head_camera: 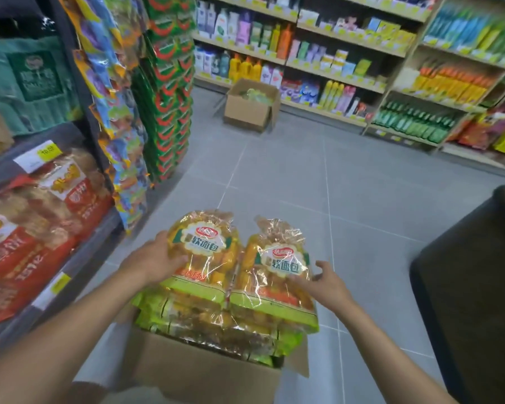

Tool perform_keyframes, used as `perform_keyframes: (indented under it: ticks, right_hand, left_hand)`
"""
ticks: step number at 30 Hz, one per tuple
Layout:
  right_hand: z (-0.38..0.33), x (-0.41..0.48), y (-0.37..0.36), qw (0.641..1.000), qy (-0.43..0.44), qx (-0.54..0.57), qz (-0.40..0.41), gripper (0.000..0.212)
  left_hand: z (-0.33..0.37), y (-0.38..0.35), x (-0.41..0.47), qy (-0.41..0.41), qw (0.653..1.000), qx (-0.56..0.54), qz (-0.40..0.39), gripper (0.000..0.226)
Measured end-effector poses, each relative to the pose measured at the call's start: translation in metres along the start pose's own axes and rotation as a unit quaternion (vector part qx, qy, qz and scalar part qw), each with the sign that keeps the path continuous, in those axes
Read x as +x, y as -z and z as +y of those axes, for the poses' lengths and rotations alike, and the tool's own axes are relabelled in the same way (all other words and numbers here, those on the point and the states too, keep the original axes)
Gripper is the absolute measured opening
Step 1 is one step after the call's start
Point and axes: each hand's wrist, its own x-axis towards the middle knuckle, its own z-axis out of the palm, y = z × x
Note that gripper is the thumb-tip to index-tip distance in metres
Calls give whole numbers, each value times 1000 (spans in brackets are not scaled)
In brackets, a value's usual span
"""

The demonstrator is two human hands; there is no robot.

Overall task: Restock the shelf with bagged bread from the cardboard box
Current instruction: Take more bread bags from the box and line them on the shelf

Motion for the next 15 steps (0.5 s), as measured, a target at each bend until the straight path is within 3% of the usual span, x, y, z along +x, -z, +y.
perform_keyframes:
  ticks: [3, 8, 11, 15]
  right_hand:
    - [8, 2, -3, 992, -41, 109, -38, 121]
    - [5, -2, 0, 974, -61, 199, -87, 66]
    - [-4, -10, 6, 966, -49, 235, -95, 48]
    - [-17, -14, 7, 961, -39, 254, -103, 54]
  left_hand:
    - [2, -1, 2, 31, 999, -16, -15, 80]
    - [10, 12, -3, 106, 987, -116, -43, 102]
    - [2, 23, -3, 143, 965, -208, -64, 107]
    - [-5, 31, -8, 141, 949, -264, -102, 114]
